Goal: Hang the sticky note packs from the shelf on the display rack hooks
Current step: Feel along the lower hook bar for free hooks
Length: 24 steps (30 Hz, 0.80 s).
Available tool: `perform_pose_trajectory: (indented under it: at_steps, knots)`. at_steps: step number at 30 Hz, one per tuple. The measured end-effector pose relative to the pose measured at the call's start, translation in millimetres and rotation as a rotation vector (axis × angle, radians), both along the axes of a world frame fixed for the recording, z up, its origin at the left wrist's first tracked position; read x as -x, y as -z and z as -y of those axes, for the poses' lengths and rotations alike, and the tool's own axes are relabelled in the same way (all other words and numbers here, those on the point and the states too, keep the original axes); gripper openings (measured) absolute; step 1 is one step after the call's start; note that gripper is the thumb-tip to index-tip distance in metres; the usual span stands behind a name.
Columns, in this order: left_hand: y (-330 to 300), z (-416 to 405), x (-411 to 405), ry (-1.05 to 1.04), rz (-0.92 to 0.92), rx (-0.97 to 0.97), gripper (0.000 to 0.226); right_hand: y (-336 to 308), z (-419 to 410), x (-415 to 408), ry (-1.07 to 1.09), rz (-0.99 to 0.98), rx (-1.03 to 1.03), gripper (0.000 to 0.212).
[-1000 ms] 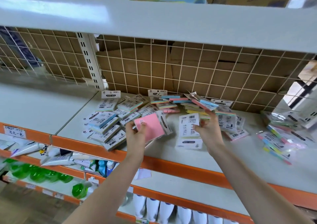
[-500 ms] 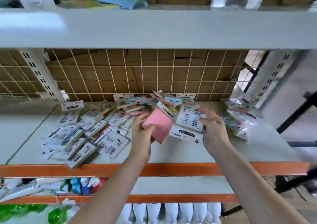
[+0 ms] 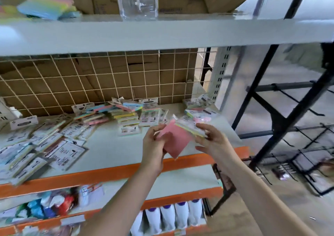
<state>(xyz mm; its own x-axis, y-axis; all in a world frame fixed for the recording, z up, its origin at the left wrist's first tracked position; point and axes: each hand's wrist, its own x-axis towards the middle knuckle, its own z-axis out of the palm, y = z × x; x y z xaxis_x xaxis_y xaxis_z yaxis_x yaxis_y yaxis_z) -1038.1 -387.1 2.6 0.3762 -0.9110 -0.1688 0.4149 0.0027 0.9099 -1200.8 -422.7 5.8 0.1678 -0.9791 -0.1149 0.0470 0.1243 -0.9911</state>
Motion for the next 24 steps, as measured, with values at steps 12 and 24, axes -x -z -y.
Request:
perform_pose_trajectory:
  at_steps: [12, 24]
  knots:
    - [-15.5, 0.1, 160.7, 0.132, -0.067, 0.045, 0.013, -5.0, -45.2, 184.4, 0.282, -0.155, 0.087, 0.035]
    - [-17.9, 7.6, 327.8, 0.386, 0.258, 0.206, 0.021, -27.7, -73.3, 309.2, 0.476, 0.096, 0.053, 0.018]
